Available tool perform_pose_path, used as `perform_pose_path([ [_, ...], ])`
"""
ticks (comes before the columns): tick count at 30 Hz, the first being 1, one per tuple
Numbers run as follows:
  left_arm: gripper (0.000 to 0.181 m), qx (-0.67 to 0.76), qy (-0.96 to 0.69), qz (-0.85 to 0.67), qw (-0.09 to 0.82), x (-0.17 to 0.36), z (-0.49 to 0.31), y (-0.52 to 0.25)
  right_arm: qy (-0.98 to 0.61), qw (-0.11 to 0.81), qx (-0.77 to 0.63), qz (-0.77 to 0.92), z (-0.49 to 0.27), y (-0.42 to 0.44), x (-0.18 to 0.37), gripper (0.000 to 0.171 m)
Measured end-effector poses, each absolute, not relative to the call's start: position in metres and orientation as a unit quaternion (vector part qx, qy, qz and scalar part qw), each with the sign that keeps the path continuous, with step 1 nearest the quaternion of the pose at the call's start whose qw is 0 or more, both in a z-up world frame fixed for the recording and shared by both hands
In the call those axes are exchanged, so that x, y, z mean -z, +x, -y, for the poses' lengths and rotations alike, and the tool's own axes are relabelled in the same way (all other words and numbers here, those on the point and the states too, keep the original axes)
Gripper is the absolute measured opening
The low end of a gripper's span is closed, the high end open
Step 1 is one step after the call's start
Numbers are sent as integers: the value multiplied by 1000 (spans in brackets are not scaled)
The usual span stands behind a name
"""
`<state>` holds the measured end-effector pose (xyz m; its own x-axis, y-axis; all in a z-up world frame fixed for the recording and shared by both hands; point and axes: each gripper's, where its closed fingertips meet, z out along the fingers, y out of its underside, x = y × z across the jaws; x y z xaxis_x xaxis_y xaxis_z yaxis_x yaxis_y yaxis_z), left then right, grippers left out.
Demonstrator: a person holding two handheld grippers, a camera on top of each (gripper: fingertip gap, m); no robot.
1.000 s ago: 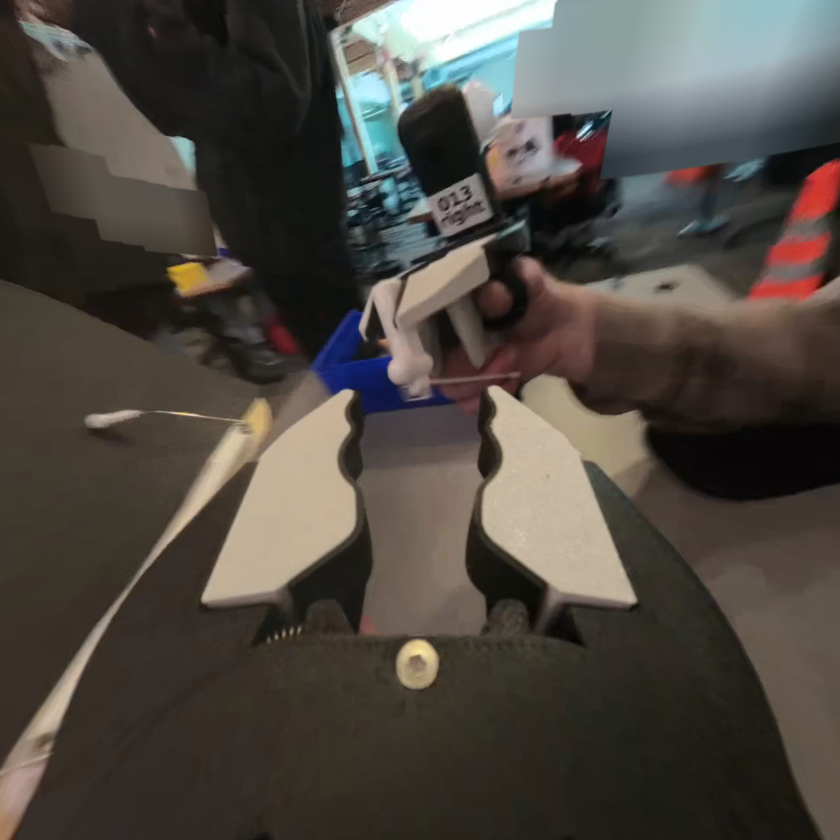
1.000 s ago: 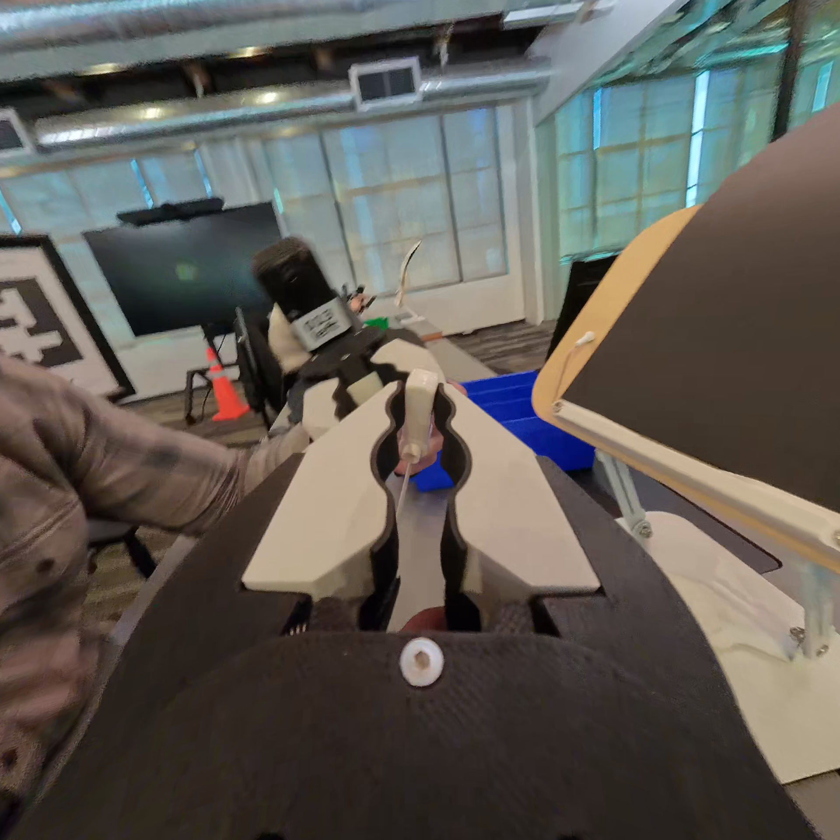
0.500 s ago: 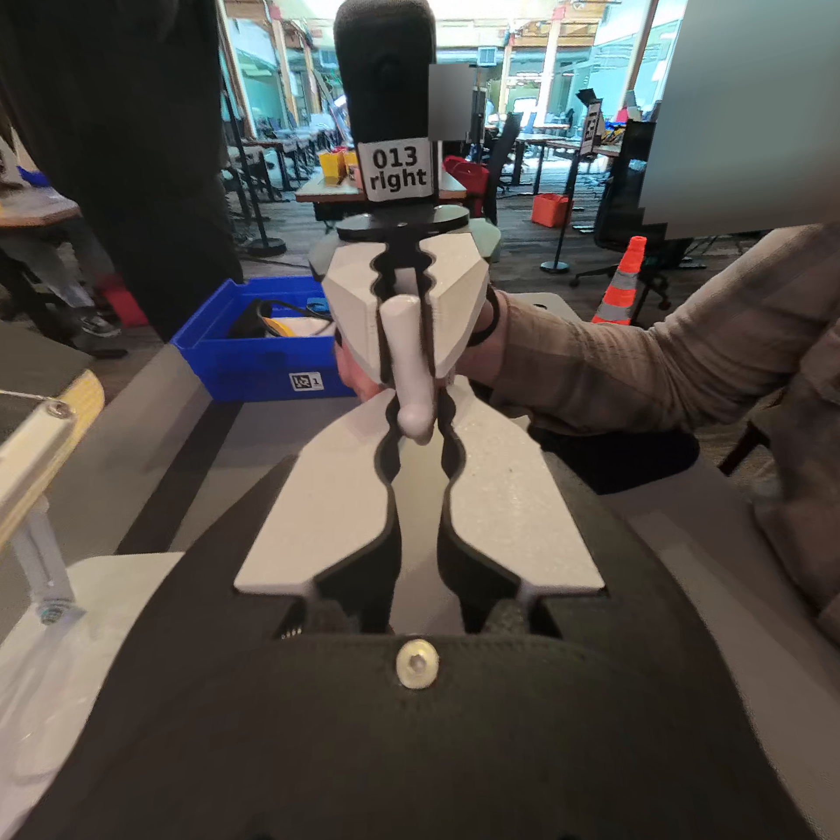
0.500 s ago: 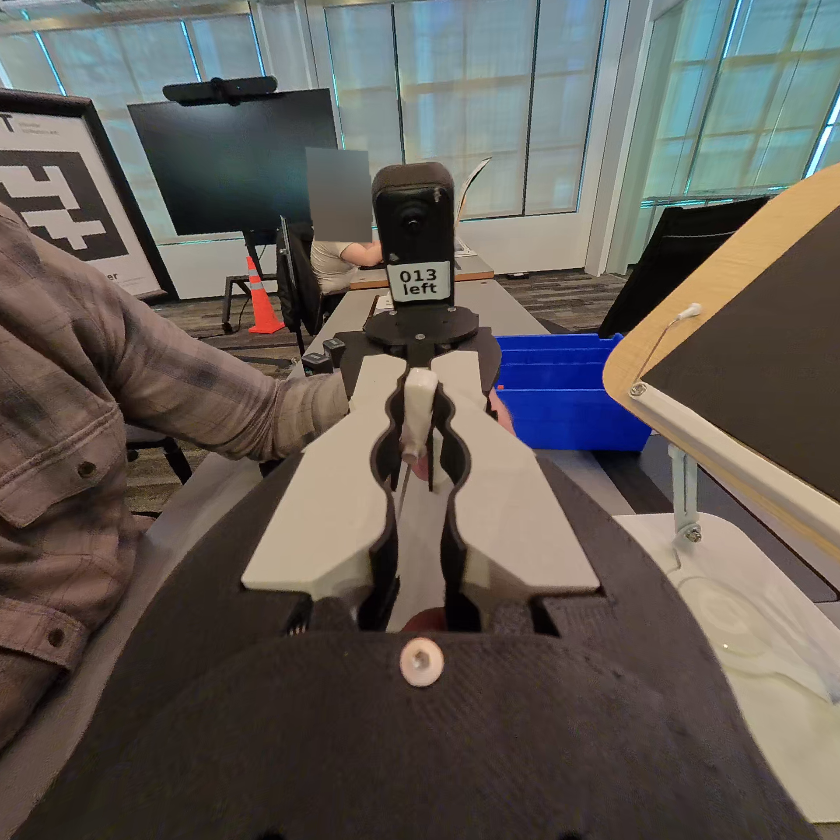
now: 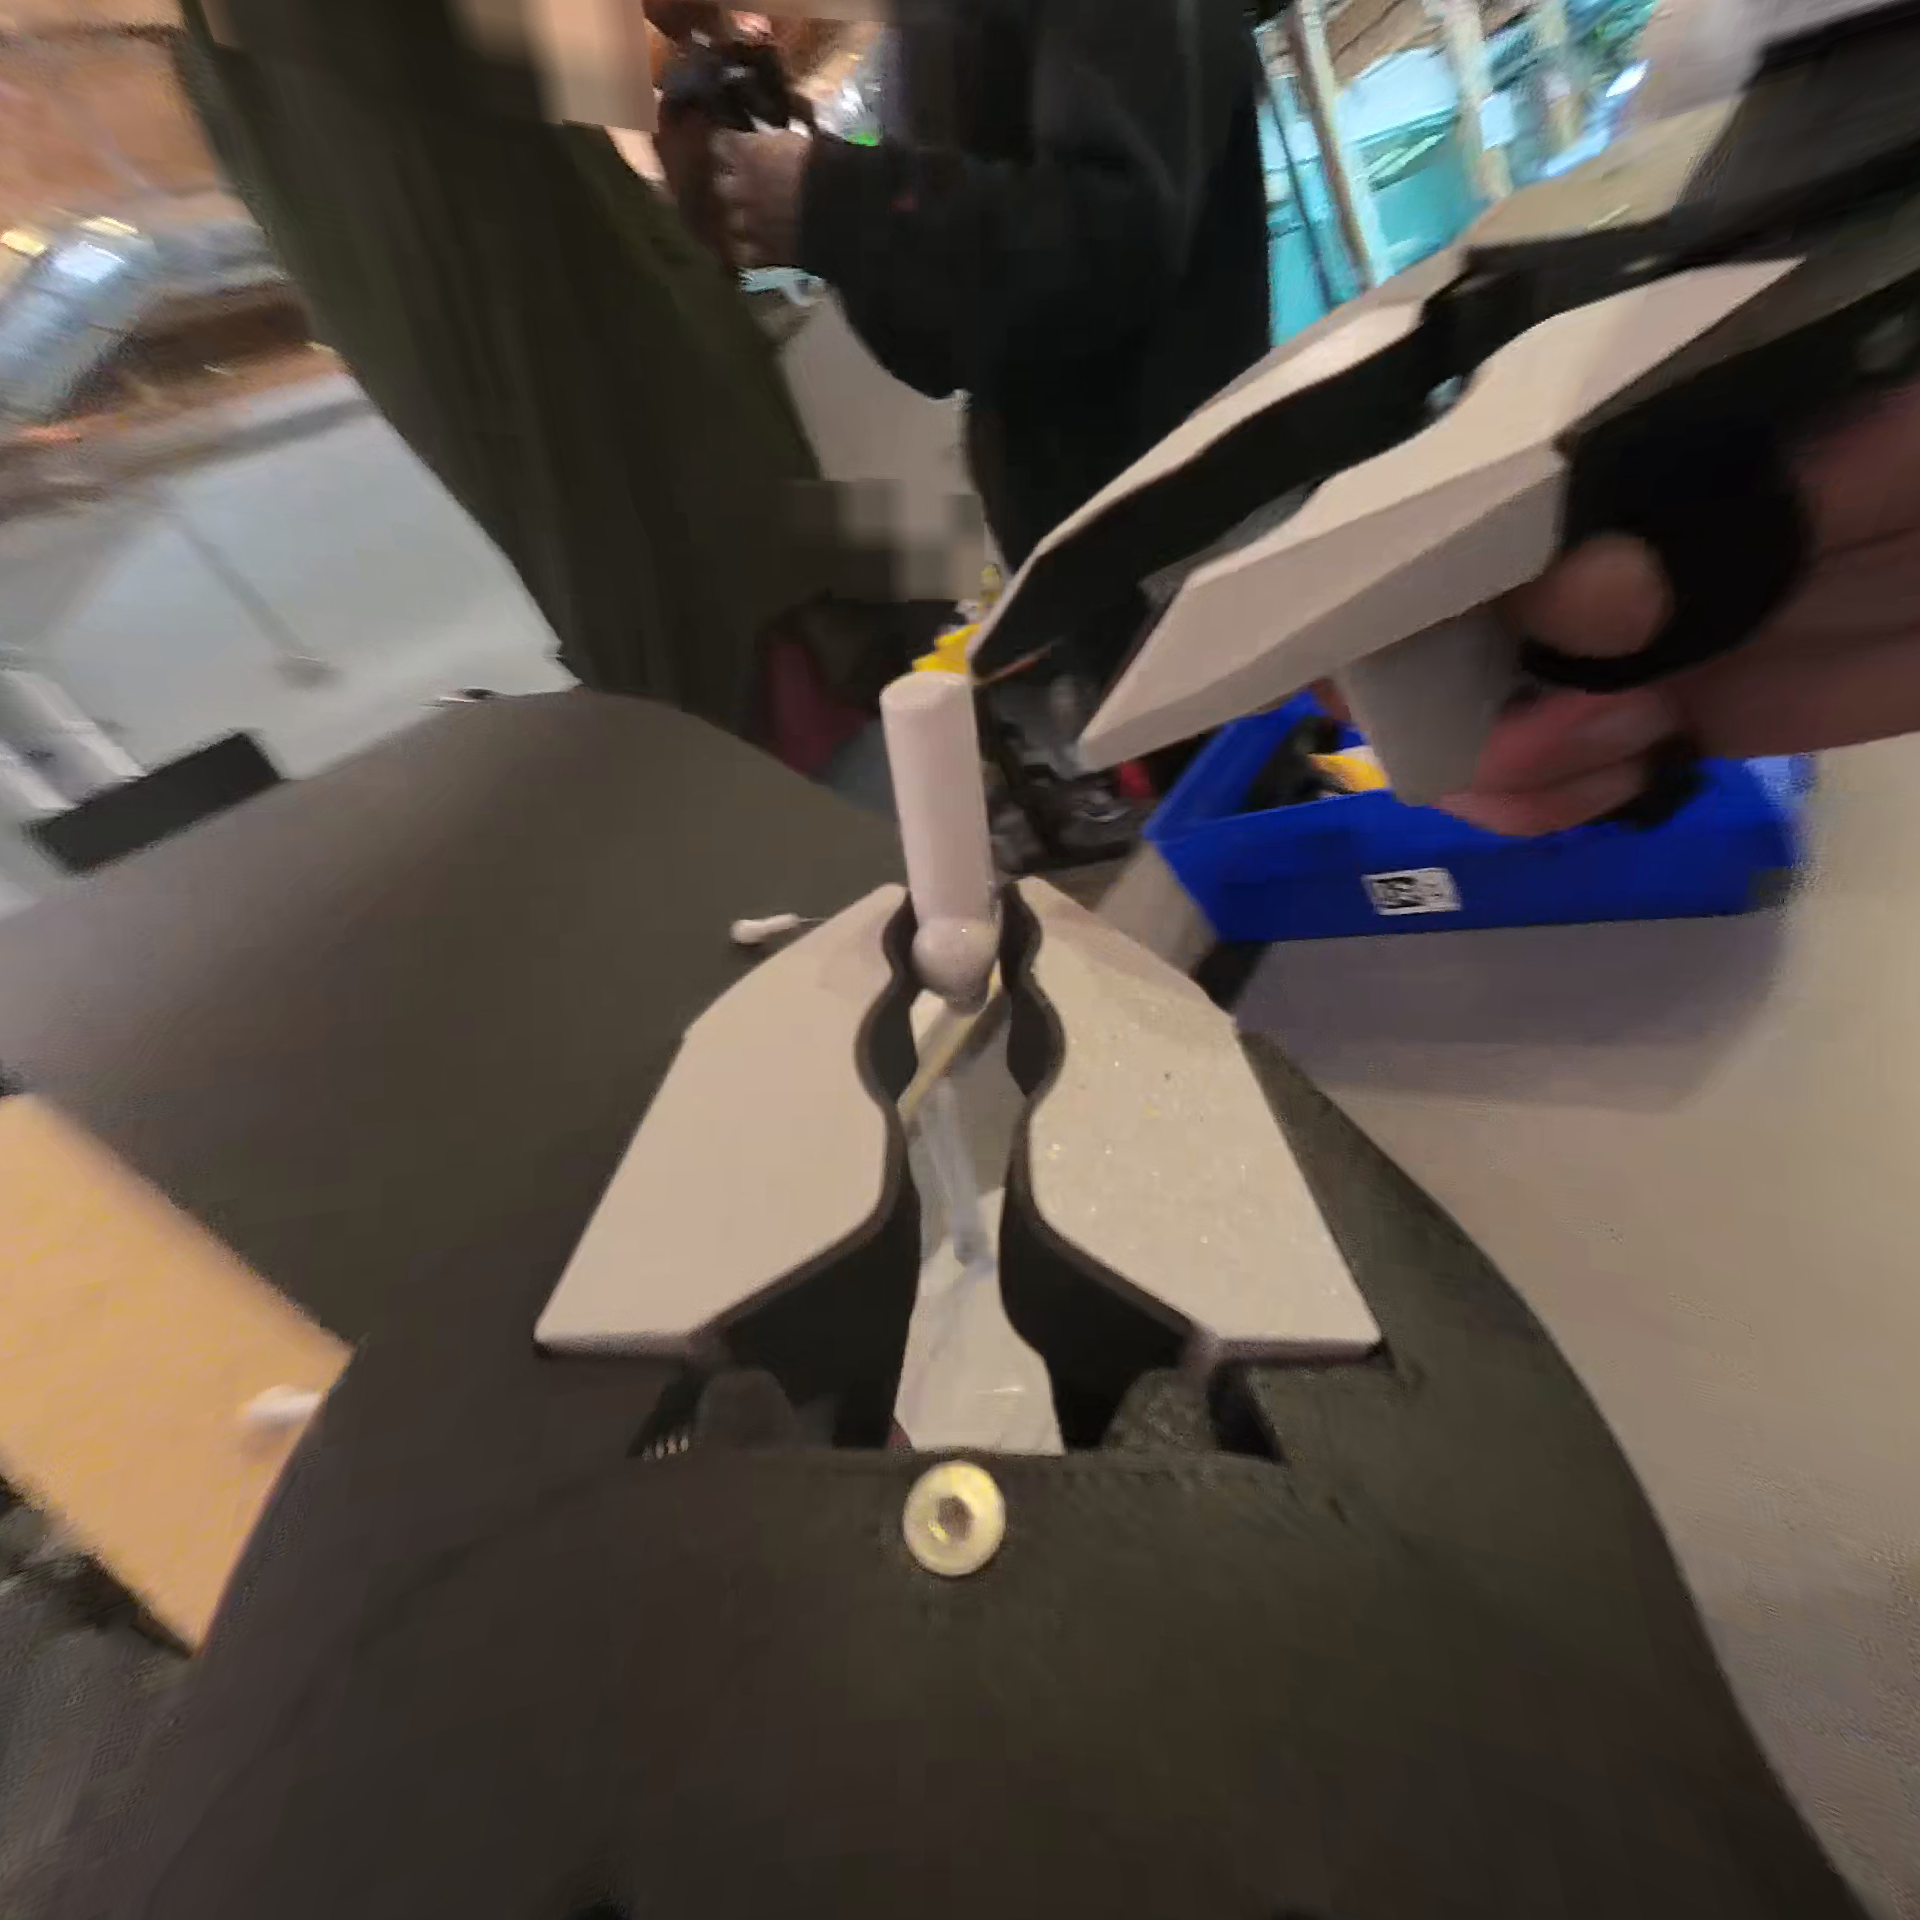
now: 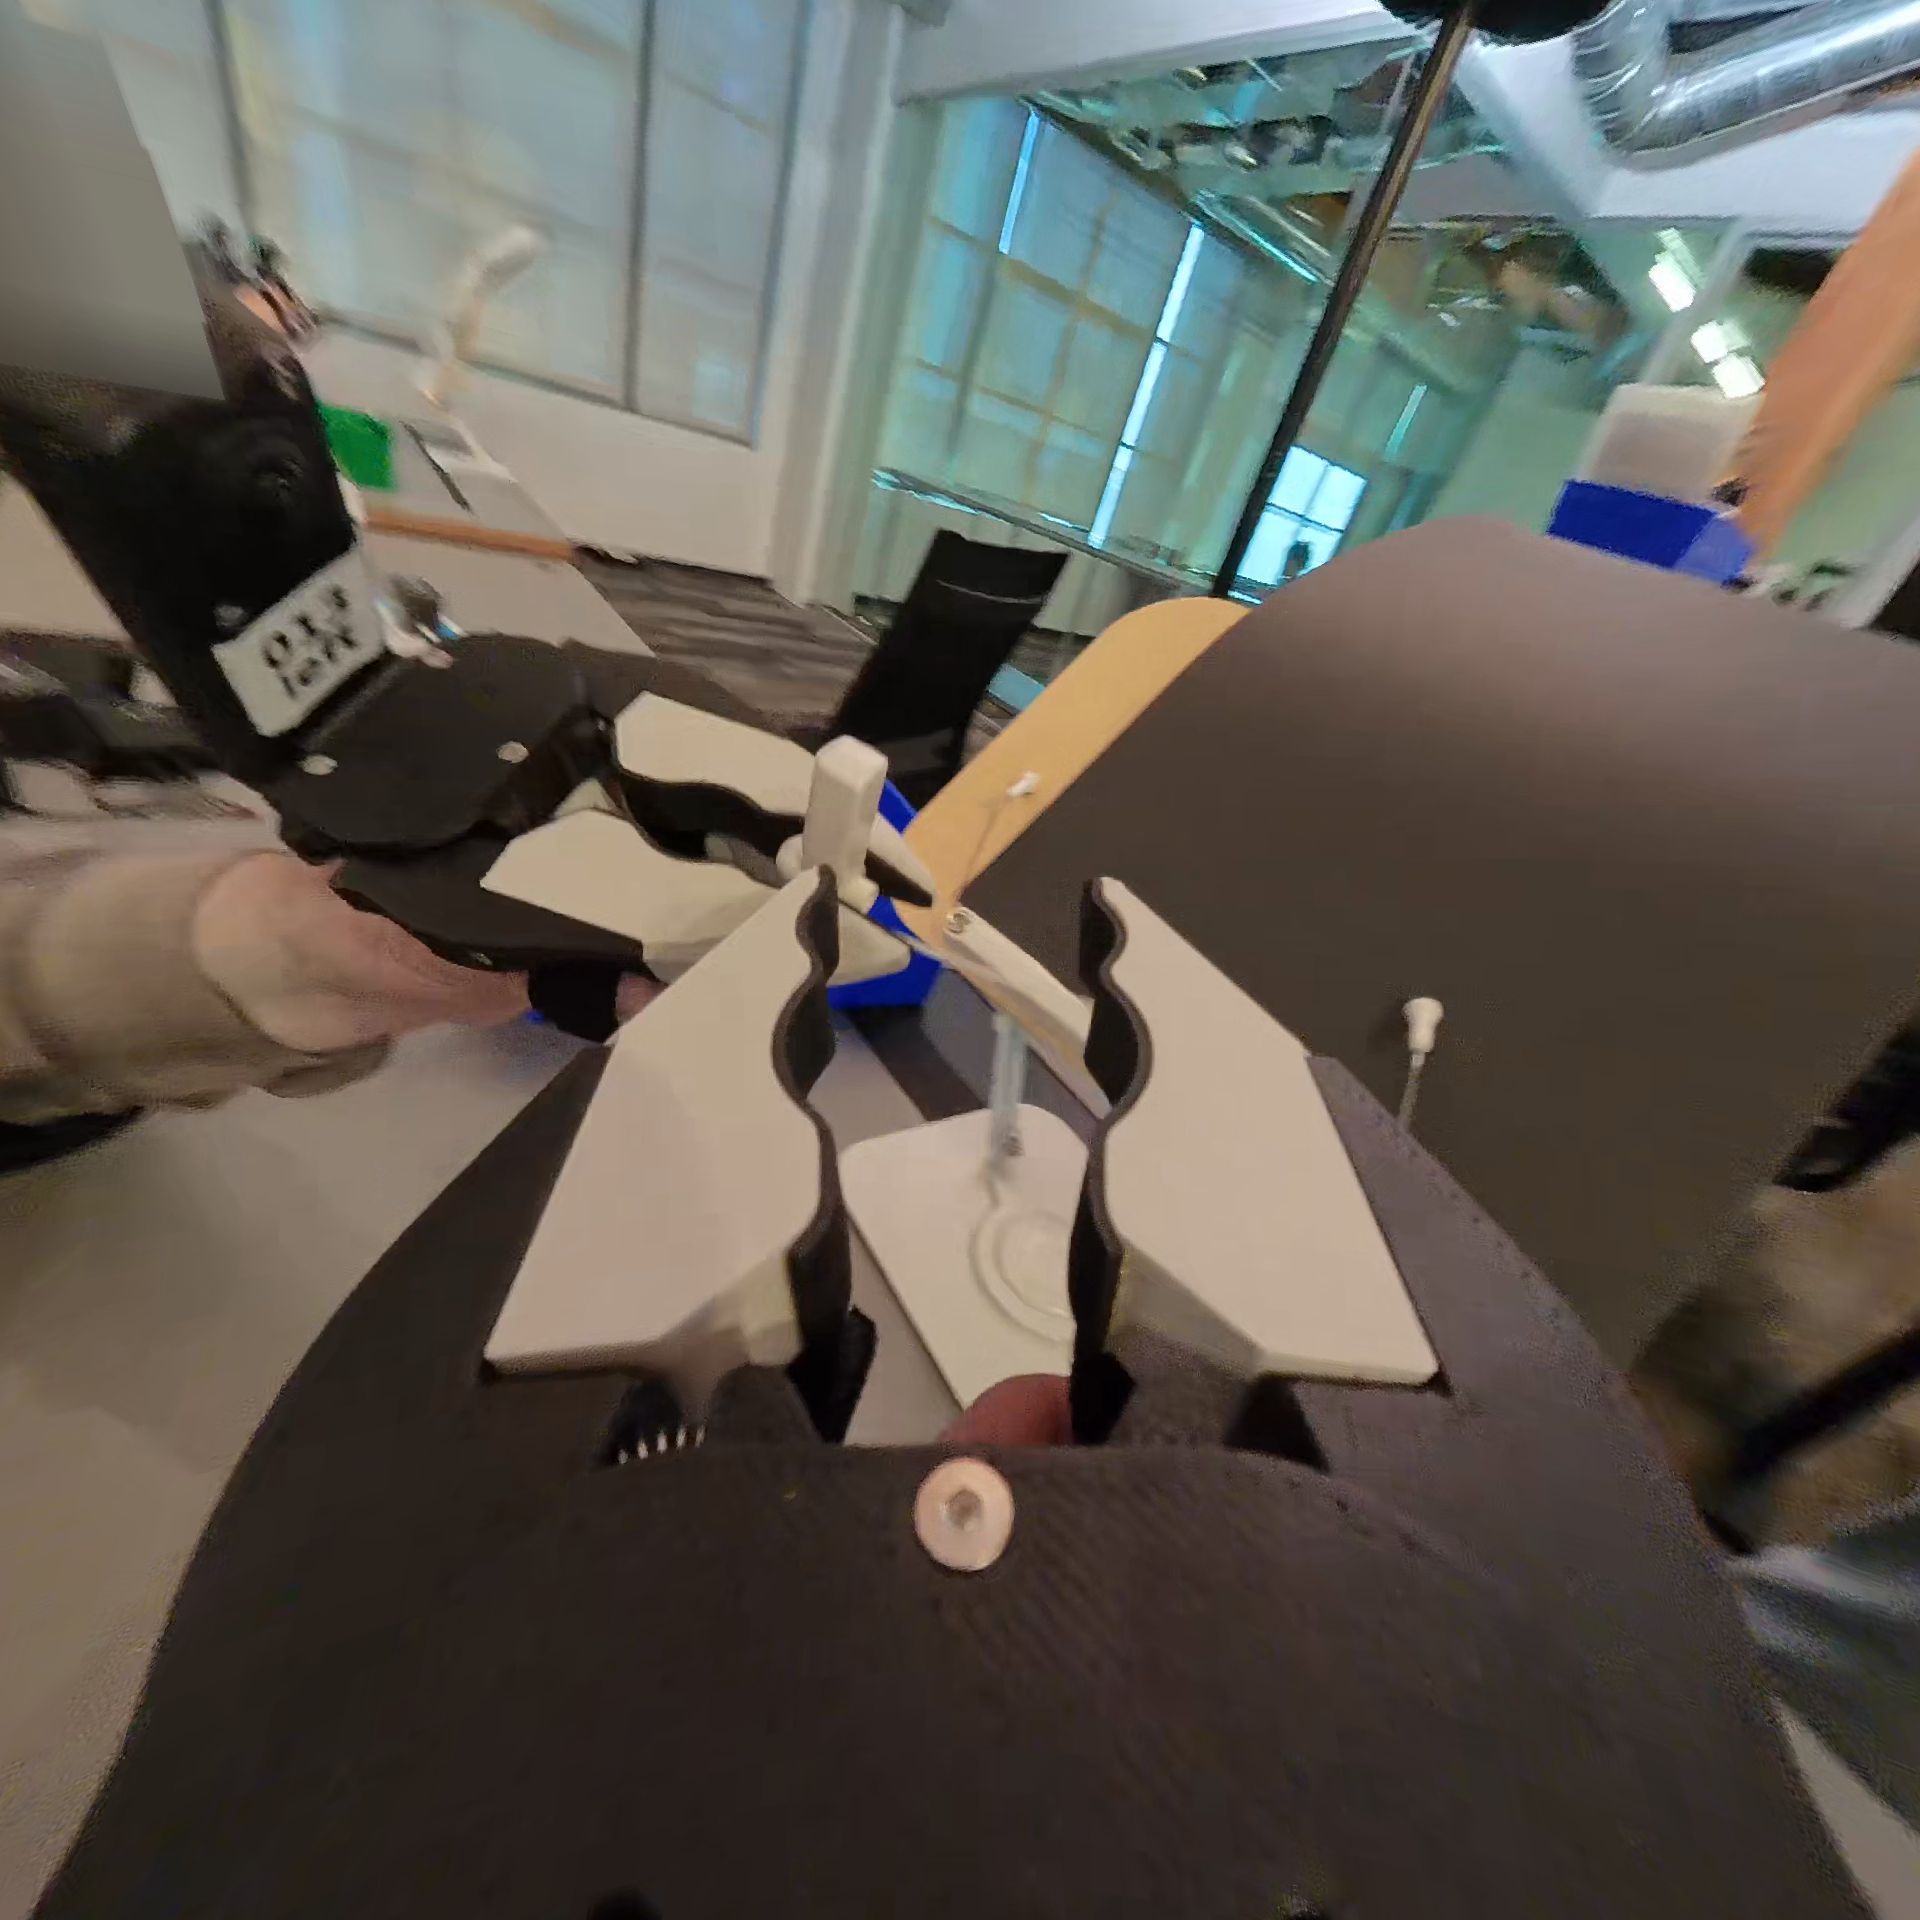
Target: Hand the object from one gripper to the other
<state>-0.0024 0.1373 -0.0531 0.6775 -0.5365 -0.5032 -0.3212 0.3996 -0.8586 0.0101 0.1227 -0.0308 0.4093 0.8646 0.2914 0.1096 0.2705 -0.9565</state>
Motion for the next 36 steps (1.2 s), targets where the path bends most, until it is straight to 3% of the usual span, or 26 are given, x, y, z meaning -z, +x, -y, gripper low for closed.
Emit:
perform_pose_path([
  [4,14,31,-529,-365,765,43,-137,-8,-507,658,-316,459,-103,-6,21,42],
  [12,14,1,-514,-358,779,43,-130,1,-495,688,-387,364,-103,-27,21,11],
  [18,14,6,-507,-374,777,42,-127,4,-486,679,-414,362,-101,-24,19,11],
  [27,45,291,-499,-513,635,57,-81,29,-436,585,-449,516,-68,-3,29,11],
  [36,38,479,-443,-556,516,64,-29,39,-357,489,-510,611,-19,2,52,11],
])
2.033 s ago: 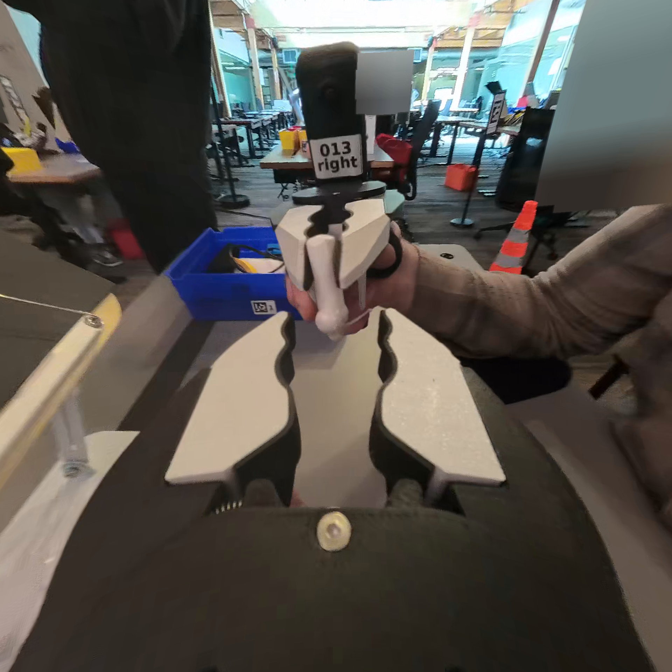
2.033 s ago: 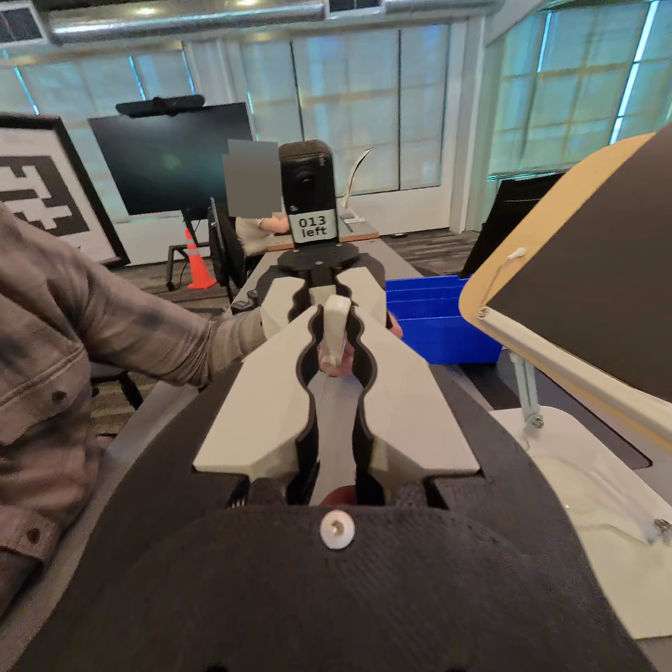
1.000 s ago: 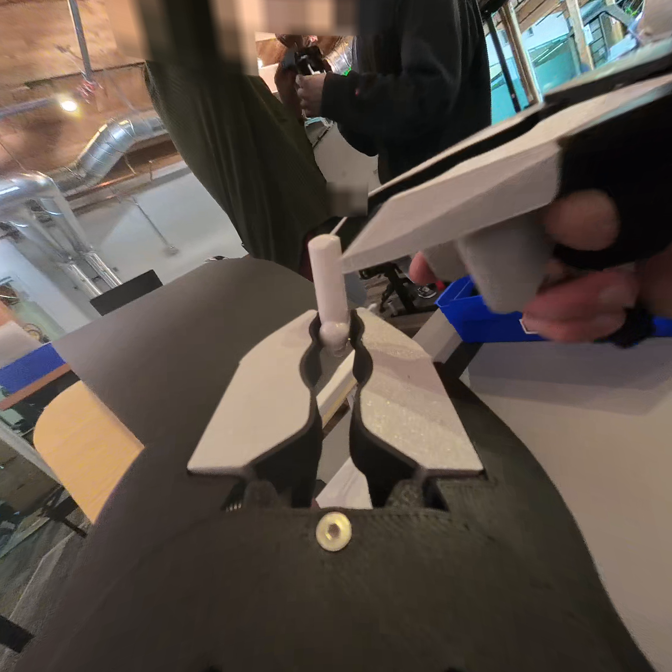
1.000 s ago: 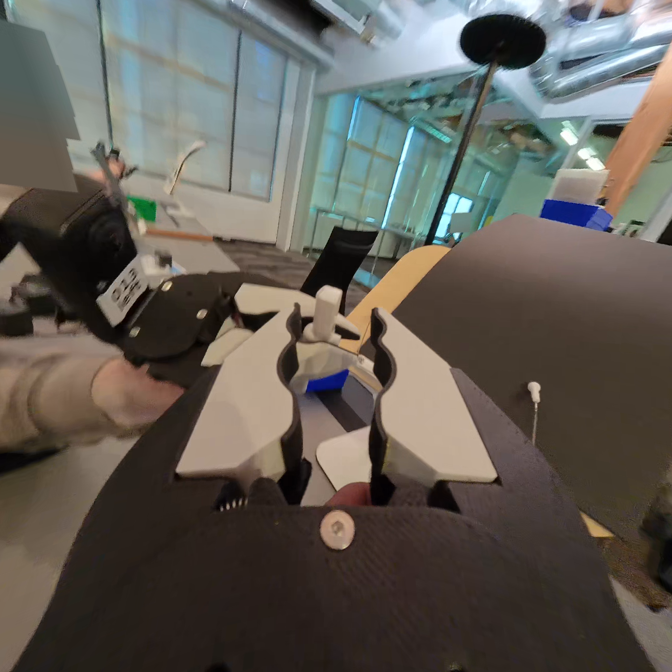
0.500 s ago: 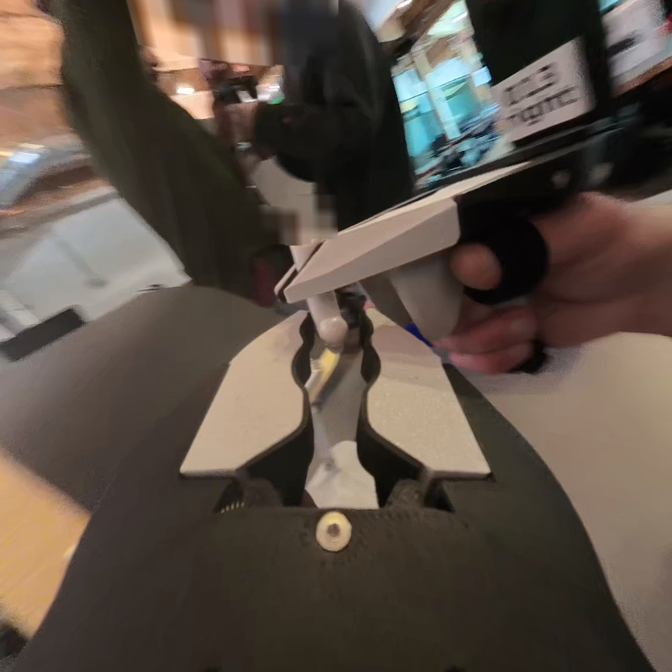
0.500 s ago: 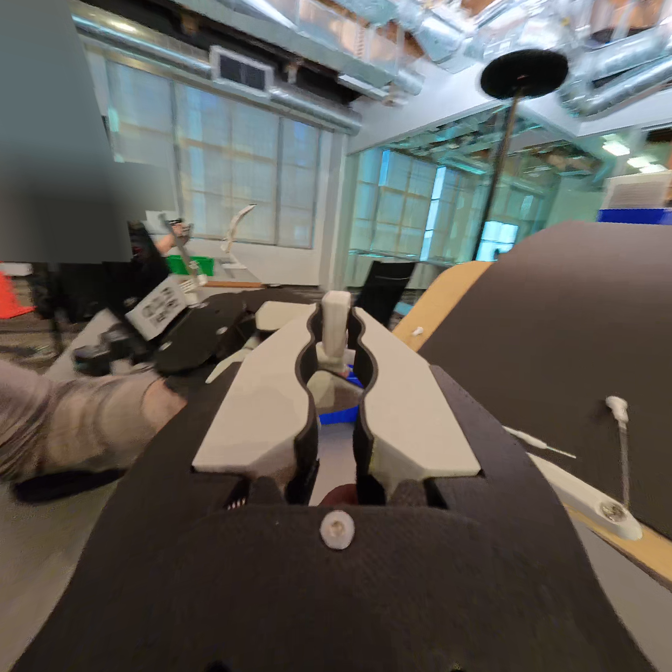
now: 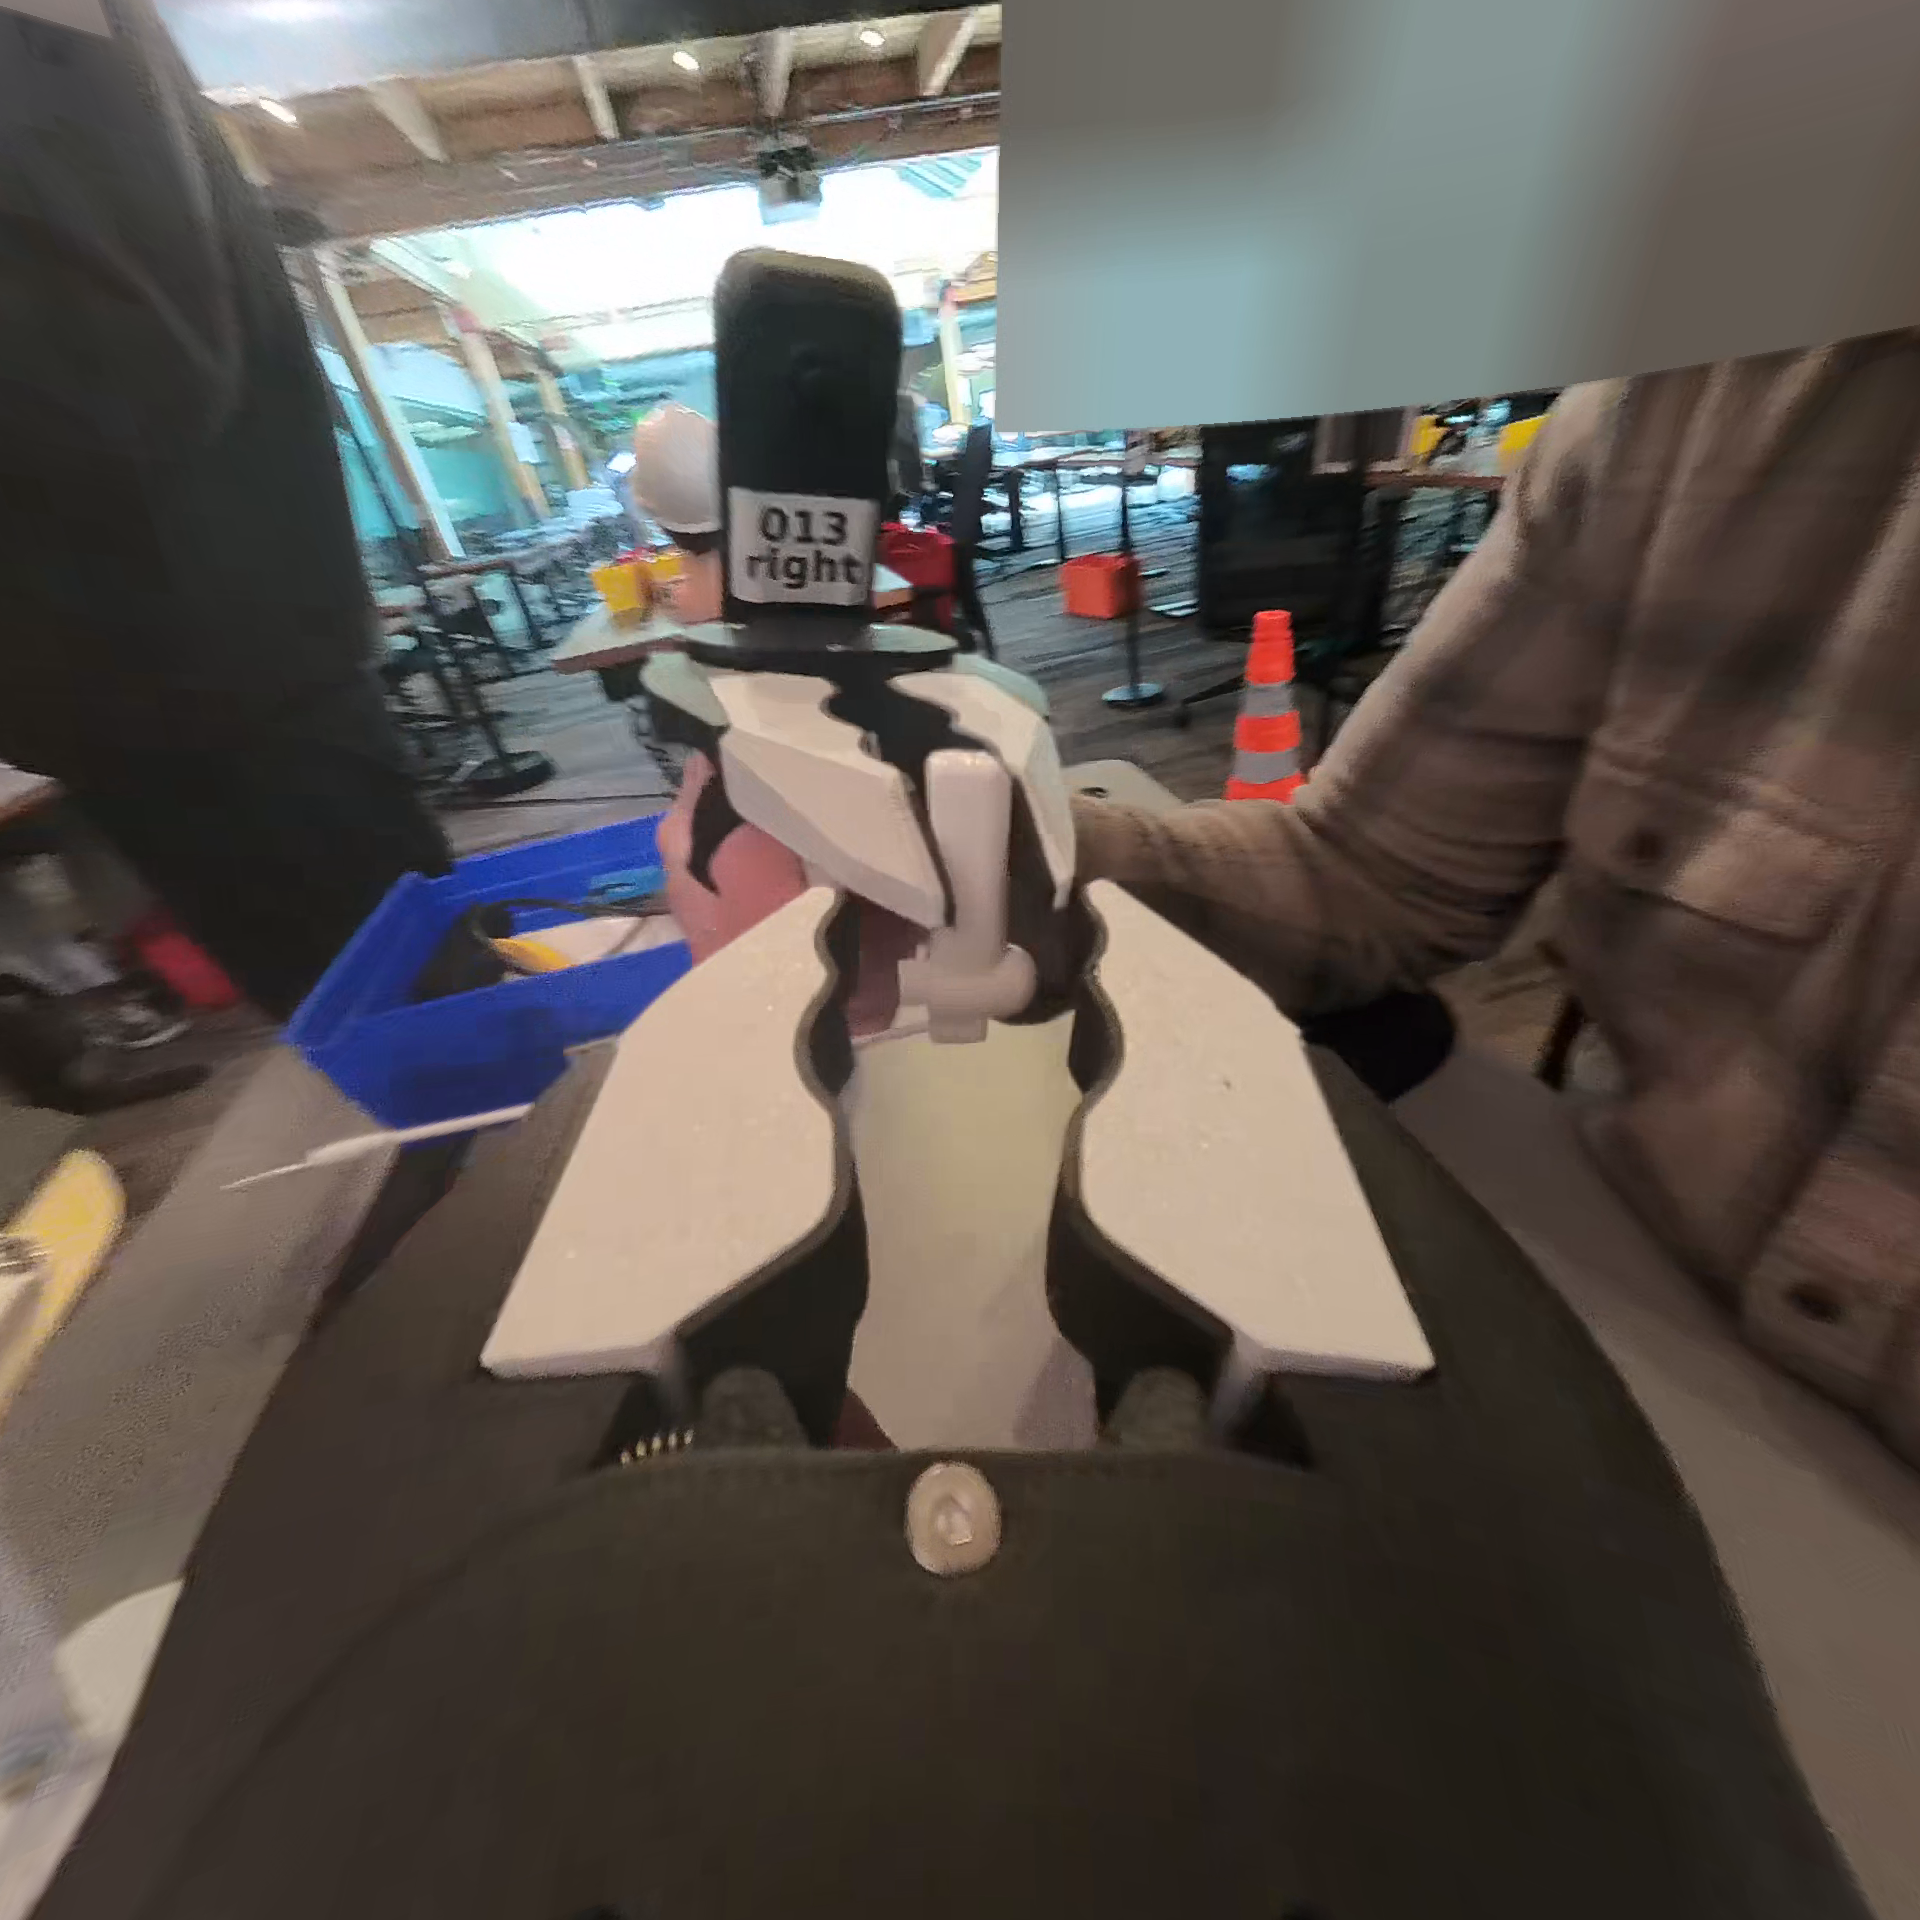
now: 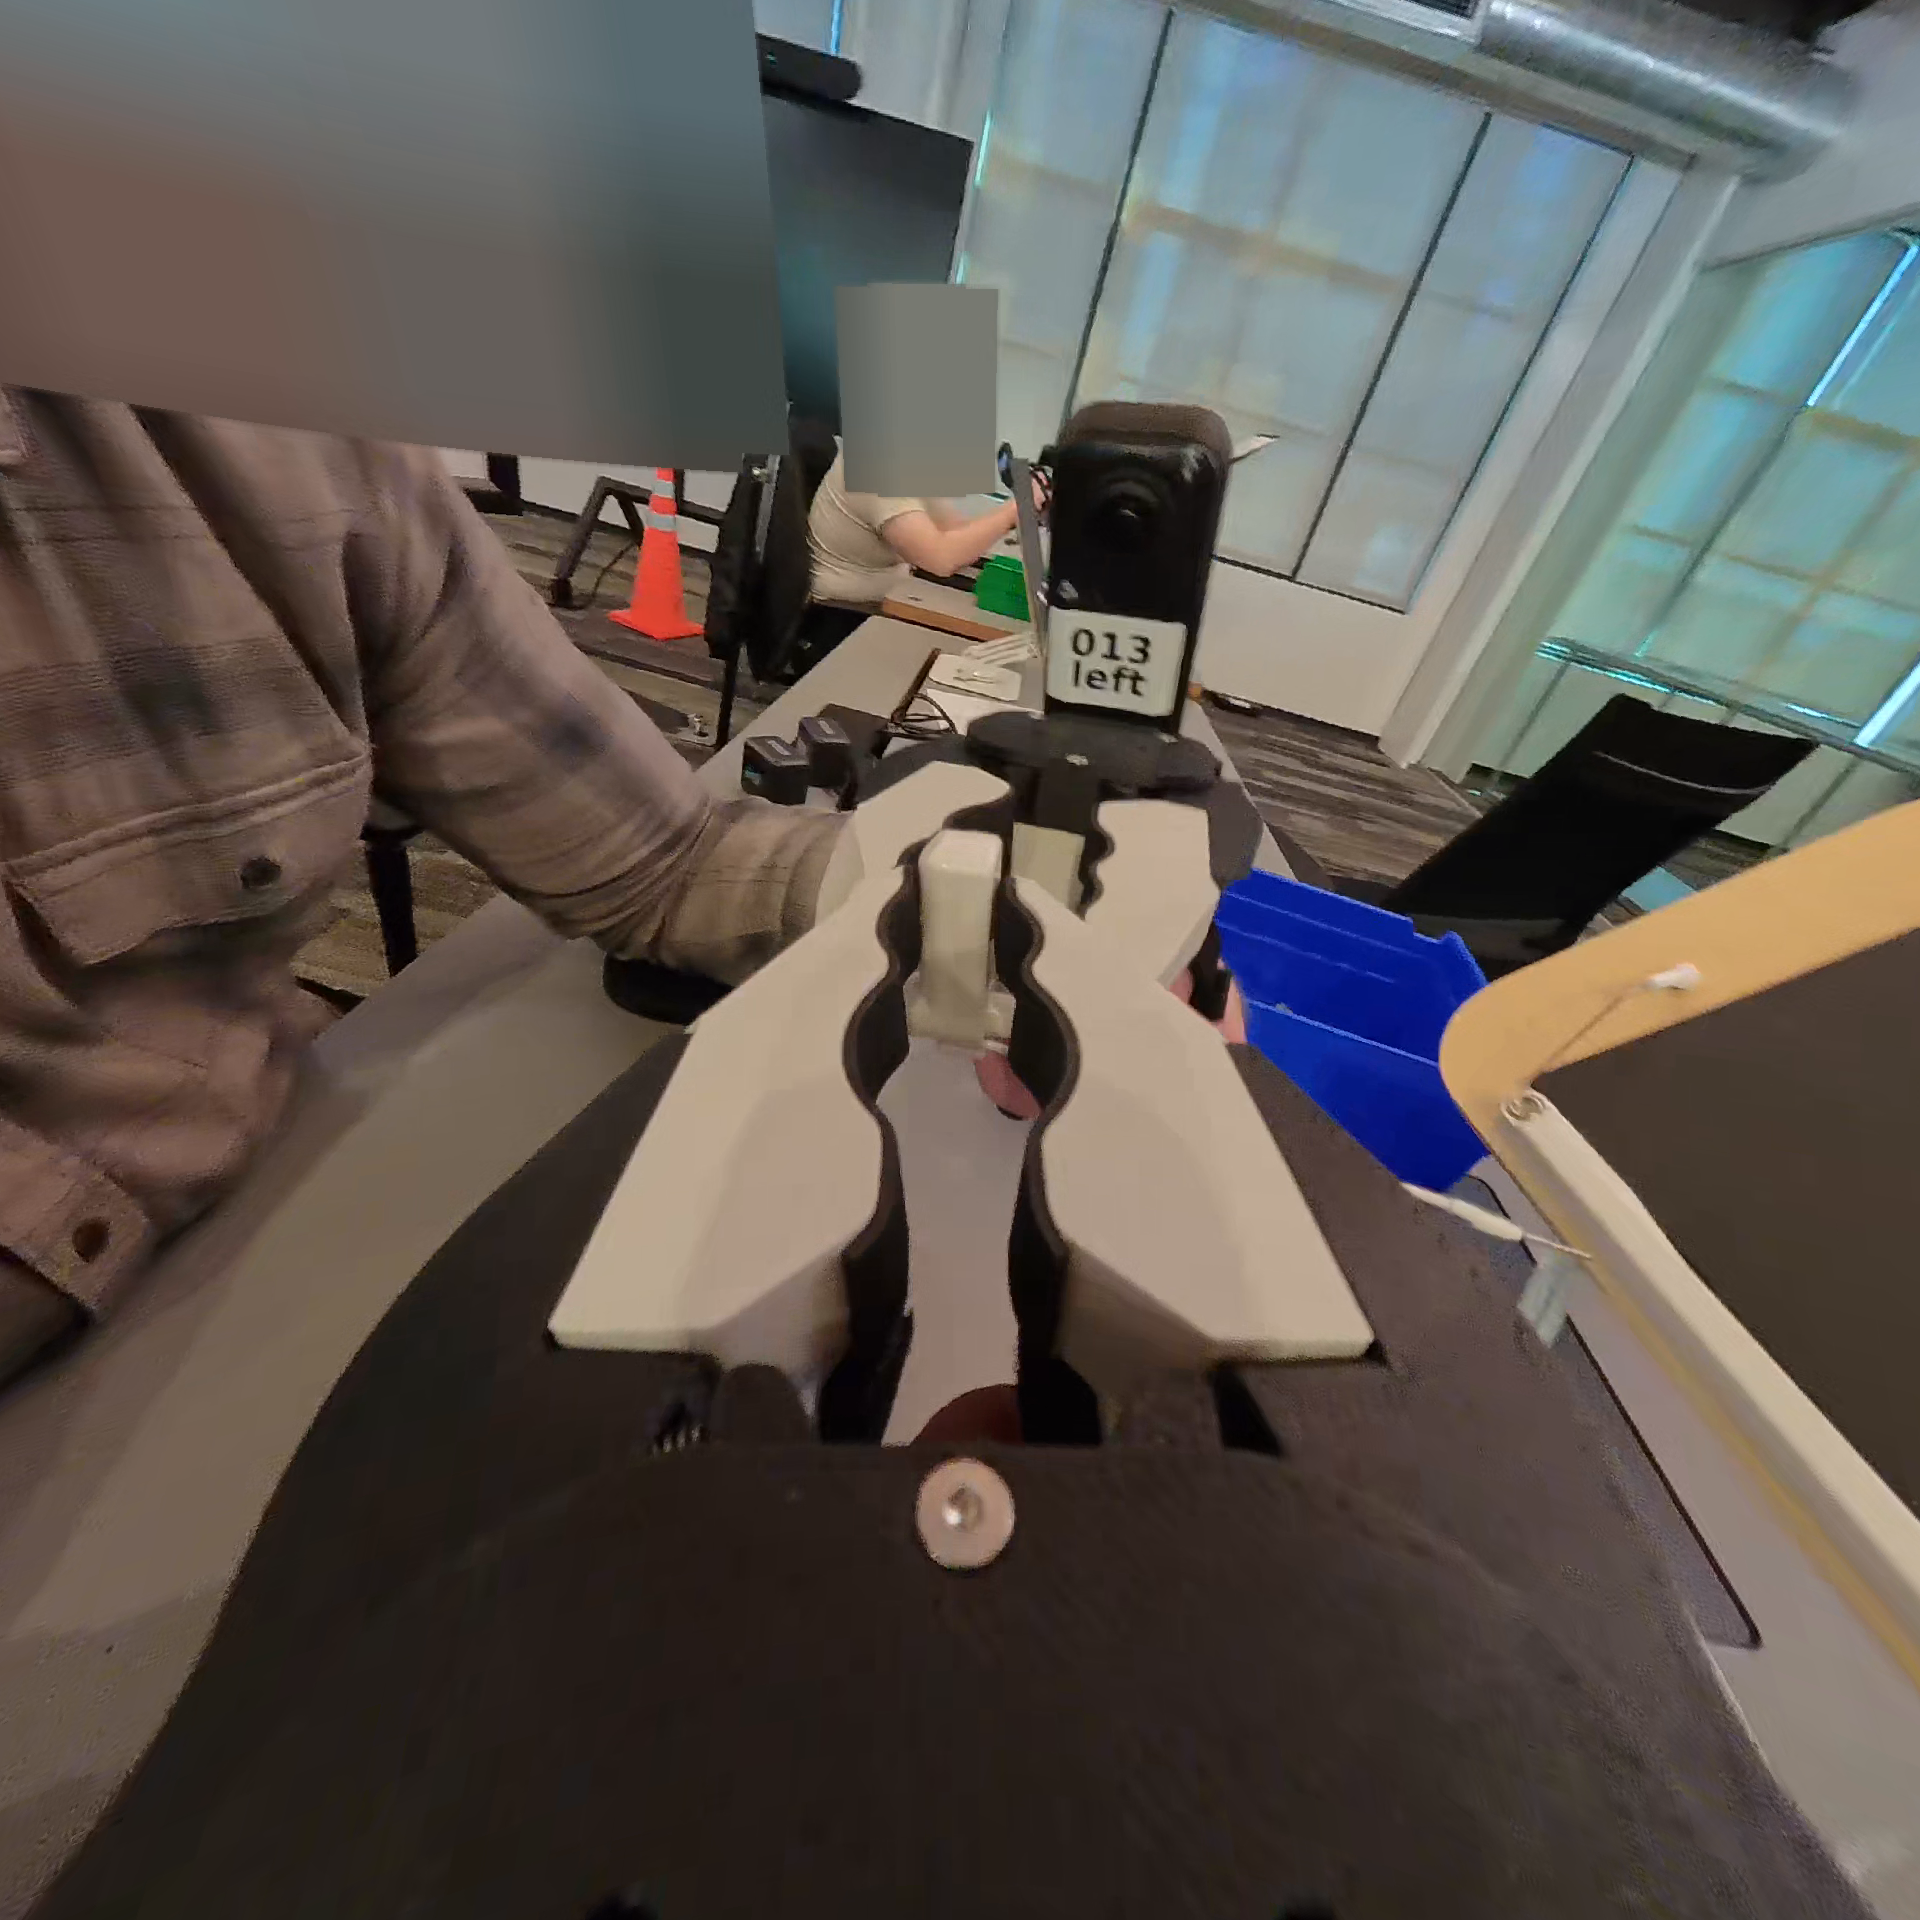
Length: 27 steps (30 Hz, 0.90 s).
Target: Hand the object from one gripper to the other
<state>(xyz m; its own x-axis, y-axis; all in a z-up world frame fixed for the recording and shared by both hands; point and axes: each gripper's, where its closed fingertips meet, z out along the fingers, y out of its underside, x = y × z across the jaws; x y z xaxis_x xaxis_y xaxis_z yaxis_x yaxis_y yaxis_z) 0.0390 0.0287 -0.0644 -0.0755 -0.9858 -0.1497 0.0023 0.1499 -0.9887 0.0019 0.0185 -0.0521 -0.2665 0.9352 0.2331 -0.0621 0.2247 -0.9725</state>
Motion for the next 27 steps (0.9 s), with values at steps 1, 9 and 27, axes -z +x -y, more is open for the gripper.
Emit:
perform_pose_path([
  [1,38,489,-441,-562,500,68,-25,40,-351,481,-517,615,-14,2,53,11],
  [9,22,540,-398,-619,409,94,12,48,-319,421,-536,659,14,-2,70,11],
  [27,22,161,-506,-564,632,84,-91,32,-403,588,-414,566,-57,18,29,35],
])
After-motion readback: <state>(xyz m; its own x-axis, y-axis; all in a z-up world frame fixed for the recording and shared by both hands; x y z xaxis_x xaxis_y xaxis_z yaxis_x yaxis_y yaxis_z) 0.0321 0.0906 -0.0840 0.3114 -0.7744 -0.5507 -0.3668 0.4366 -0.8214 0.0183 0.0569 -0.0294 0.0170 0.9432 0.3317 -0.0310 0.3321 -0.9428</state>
